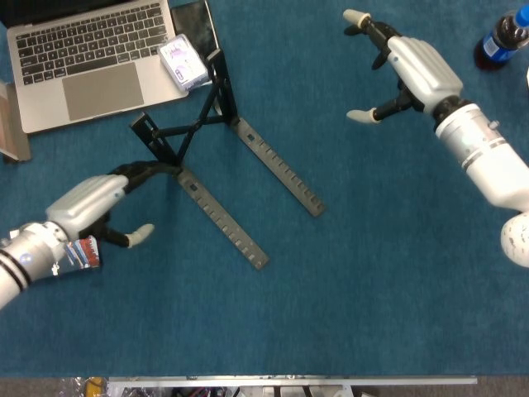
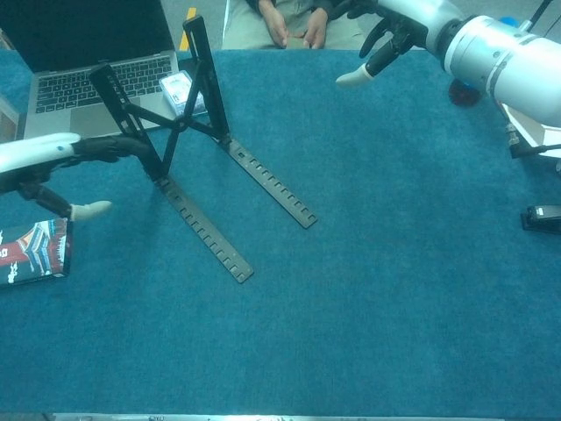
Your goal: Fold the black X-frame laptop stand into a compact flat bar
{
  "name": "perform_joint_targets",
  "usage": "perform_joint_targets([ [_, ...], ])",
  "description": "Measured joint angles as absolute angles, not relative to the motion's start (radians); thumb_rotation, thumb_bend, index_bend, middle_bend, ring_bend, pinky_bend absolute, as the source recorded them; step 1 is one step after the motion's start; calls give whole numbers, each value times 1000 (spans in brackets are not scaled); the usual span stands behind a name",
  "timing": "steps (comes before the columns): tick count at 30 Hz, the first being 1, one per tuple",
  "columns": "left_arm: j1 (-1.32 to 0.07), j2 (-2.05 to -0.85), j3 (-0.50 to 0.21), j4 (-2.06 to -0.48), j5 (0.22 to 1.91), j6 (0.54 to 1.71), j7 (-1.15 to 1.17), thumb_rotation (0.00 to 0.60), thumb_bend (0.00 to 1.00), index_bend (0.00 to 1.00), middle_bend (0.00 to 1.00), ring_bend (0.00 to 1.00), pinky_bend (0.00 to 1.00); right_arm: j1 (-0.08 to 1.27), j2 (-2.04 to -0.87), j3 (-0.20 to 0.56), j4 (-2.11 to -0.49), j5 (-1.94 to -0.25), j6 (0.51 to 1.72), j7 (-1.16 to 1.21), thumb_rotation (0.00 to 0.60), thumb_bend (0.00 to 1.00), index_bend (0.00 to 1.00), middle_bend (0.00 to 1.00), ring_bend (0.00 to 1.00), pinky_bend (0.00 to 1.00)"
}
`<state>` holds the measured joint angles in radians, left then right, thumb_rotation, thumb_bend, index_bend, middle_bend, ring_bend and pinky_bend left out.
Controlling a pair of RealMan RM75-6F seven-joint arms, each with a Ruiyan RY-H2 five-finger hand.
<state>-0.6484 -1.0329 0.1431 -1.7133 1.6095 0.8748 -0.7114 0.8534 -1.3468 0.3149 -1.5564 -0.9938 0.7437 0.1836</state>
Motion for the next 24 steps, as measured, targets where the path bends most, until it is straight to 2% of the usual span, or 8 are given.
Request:
perform_joint_targets([
  [8, -637, -1018, 143, -1649, 1548, 840, -729, 600, 402, 68, 71, 0, 0, 842, -1331, 318, -1579, -1028, 751, 204, 600, 69, 0, 169, 98, 354],
  [14, -658, -1037, 100, -1584, 1493, 788, -763, 600, 402, 68, 71, 0, 0, 833, -1314, 317, -1599, -1039, 760, 207, 600, 69, 0, 169, 98, 354],
  [24, -689, -1018, 69, -1645, 1547, 782, -926, 600, 402, 68, 73, 0, 0, 823, -1296, 319, -1613, -1041, 771, 209, 600, 69, 0, 169, 98, 354],
])
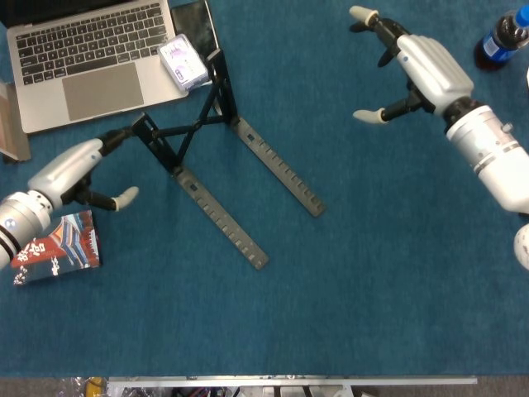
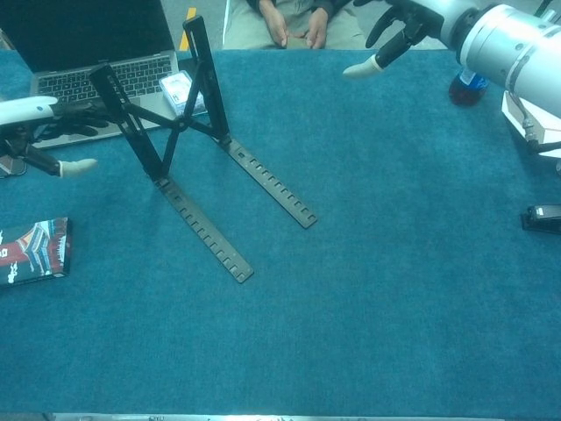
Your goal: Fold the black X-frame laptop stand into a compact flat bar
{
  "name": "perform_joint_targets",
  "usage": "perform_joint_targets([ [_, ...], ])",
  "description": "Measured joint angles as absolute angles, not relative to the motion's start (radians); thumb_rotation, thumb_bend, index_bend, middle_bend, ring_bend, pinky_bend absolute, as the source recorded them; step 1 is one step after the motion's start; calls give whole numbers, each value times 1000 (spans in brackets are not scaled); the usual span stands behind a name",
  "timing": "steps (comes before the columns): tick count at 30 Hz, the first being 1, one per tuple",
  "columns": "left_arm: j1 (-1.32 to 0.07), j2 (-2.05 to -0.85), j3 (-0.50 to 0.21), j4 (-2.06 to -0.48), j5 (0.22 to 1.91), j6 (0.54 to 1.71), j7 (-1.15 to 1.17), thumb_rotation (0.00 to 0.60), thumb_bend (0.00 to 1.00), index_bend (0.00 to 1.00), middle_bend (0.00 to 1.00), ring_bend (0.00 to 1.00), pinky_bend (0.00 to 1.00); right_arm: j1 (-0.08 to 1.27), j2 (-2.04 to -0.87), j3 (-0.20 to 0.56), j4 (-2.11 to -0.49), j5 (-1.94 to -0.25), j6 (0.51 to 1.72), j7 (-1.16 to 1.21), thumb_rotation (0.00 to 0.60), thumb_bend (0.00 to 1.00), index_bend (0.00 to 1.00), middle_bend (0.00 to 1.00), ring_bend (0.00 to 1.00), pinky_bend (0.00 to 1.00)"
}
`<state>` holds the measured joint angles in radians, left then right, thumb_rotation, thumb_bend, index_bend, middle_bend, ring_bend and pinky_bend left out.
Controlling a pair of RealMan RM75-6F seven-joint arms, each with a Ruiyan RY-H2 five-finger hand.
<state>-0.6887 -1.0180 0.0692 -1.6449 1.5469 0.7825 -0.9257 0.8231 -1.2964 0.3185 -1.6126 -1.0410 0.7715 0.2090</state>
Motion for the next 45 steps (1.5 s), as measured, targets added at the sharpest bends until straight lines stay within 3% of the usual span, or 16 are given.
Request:
perform_joint_targets([
  [11, -709, -949, 108, -1747, 1709, 856, -1103, 600, 402, 68, 73, 0, 0, 817, -1298, 315, -1609, -1048, 774, 220, 600, 69, 0, 169, 98, 354],
  [23, -701, -915, 190, -1789, 1801, 908, -1088, 600, 402, 68, 73, 0, 0, 818, -1297, 315, -1624, -1064, 775, 224, 600, 70, 0, 169, 98, 354],
  [29, -671, -916, 190, -1776, 1777, 926, -936, 600, 402, 68, 82, 0, 0, 816, -1300, 300, -1633, -1090, 778, 212, 600, 70, 0, 169, 98, 354],
  [45, -501, -1027, 133, -1733, 1675, 1084, -195, 600, 402, 68, 77, 0, 0, 797, -1326, 194, -1651, -1253, 845, 68, 600, 67, 0, 160, 77, 331],
])
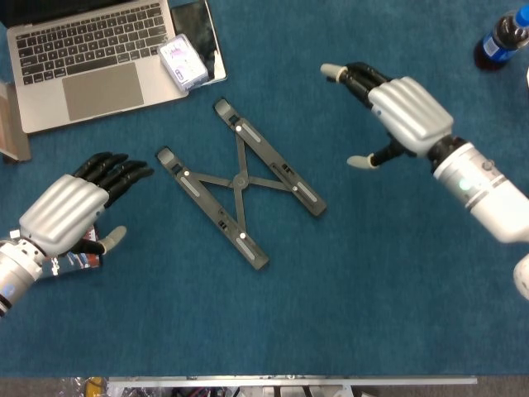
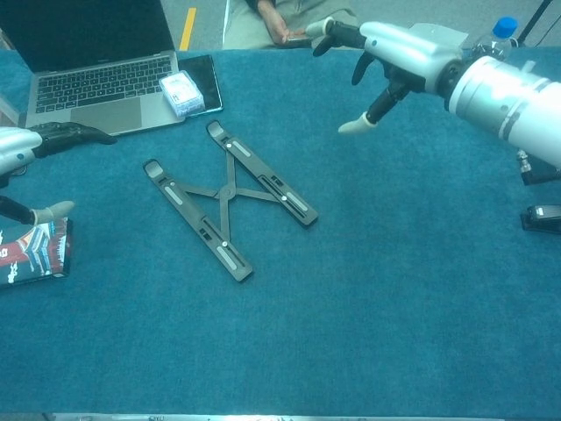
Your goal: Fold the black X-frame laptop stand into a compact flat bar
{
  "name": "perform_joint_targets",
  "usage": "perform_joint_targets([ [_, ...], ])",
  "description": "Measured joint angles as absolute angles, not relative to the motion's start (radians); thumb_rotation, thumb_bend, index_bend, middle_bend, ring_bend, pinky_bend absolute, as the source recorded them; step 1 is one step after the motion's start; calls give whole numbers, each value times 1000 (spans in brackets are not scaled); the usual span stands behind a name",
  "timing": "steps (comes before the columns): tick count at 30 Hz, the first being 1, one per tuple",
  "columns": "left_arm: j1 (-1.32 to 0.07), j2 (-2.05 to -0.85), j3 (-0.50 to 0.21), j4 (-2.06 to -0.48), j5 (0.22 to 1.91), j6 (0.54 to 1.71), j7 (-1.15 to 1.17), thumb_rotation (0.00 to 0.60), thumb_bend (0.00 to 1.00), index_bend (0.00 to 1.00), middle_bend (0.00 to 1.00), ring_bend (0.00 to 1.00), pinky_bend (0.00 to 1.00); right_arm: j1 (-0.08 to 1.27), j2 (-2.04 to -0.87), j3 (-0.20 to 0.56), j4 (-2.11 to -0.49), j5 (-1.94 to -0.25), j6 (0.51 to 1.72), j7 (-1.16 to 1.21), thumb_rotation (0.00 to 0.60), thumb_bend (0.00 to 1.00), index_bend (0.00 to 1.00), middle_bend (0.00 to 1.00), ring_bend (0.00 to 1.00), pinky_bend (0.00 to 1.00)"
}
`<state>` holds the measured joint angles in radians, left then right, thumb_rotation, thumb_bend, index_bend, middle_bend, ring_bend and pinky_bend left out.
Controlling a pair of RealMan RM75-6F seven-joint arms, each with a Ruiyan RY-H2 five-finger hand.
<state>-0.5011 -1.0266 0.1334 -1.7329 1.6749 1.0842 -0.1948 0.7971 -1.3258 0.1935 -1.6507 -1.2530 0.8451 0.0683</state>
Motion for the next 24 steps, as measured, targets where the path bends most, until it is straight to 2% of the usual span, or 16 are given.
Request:
perform_joint_targets([
  [8, -485, -1074, 108, -1701, 1663, 1098, -48, 600, 402, 49, 44, 0, 0, 782, -1371, 143, -1595, -1350, 901, -7, 600, 0, 0, 150, 63, 308],
  [24, -488, -1192, 56, -1622, 1597, 1069, 107, 600, 369, 1, 0, 0, 0, 770, -1461, 115, -1524, -1486, 1028, -198, 600, 0, 0, 122, 46, 283],
])
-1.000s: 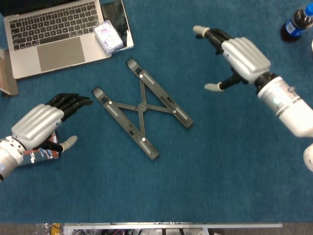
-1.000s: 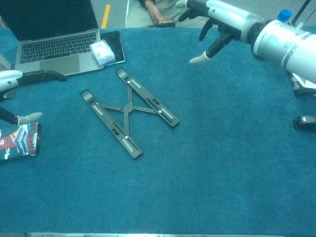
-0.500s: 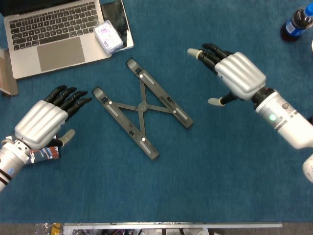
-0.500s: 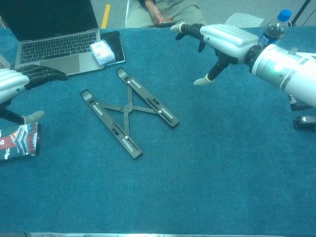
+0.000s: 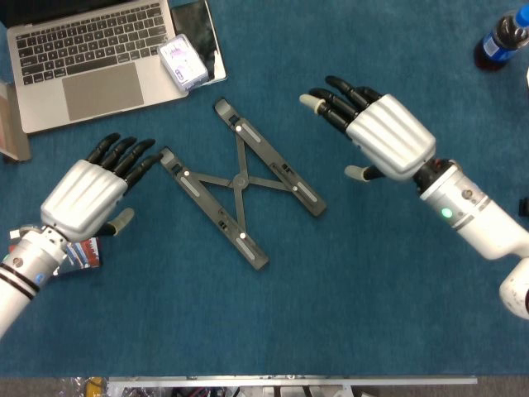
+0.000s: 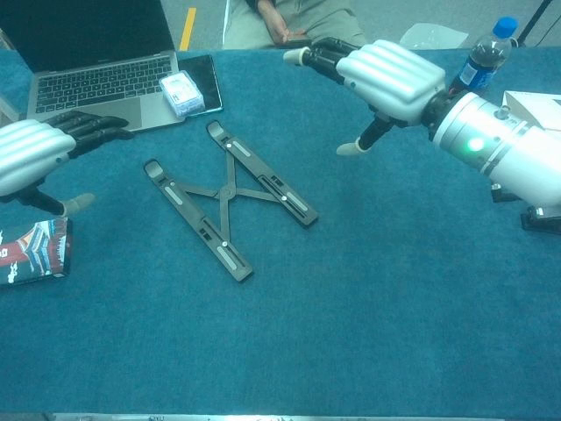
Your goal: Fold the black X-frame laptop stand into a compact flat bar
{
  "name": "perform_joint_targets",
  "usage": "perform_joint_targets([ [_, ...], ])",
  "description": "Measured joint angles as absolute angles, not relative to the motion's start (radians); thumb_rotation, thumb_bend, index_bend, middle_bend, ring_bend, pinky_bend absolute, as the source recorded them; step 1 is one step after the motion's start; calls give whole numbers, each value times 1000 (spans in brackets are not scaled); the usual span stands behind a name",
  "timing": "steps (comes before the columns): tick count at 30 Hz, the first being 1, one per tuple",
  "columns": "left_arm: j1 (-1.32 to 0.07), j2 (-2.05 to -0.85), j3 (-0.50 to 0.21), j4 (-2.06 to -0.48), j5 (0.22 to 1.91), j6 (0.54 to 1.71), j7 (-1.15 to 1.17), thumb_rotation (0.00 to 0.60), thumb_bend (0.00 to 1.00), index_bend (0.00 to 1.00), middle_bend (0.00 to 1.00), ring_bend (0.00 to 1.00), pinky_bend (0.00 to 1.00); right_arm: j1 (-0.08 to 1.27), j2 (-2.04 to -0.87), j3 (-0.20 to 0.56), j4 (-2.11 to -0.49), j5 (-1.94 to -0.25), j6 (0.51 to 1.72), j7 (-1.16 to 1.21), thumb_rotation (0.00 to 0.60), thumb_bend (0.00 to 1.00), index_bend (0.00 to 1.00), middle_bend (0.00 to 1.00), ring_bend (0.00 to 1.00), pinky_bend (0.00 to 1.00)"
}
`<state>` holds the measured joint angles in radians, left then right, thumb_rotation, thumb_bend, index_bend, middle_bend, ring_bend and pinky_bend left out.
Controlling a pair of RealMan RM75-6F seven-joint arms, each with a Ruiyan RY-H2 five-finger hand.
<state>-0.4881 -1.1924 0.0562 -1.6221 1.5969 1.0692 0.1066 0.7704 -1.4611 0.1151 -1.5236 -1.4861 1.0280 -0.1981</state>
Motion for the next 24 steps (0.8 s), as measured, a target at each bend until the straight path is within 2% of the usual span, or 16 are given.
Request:
perform_joint_targets([
  [6, -509, -1189, 54, -1663, 1557, 1004, 113, 600, 368, 130, 0, 0, 0, 770, -1452, 137, -1587, -1388, 997, -233, 600, 0, 0, 122, 45, 283],
  [12, -529, -1153, 67, -1716, 1542, 953, 105, 590, 364, 185, 8, 0, 0, 783, -1420, 156, -1656, -1282, 948, -339, 600, 0, 49, 122, 41, 276],
  [14, -531, -1145, 72, -1726, 1537, 942, 107, 518, 360, 189, 4, 0, 0, 789, -1411, 160, -1676, -1239, 930, -376, 600, 0, 54, 117, 30, 257],
  [16, -536, -1133, 77, -1740, 1525, 921, 115, 385, 355, 192, 0, 0, 0, 797, -1405, 161, -1689, -1210, 917, -406, 600, 0, 54, 107, 18, 242],
  [20, -550, -1111, 83, -1767, 1491, 876, 150, 334, 354, 191, 0, 0, 0, 816, -1399, 157, -1706, -1152, 887, -461, 600, 0, 54, 71, 0, 189],
  [24, -563, -1106, 85, -1776, 1449, 837, 183, 256, 352, 187, 0, 0, 0, 837, -1394, 151, -1719, -1084, 867, -519, 600, 0, 54, 37, 0, 133],
])
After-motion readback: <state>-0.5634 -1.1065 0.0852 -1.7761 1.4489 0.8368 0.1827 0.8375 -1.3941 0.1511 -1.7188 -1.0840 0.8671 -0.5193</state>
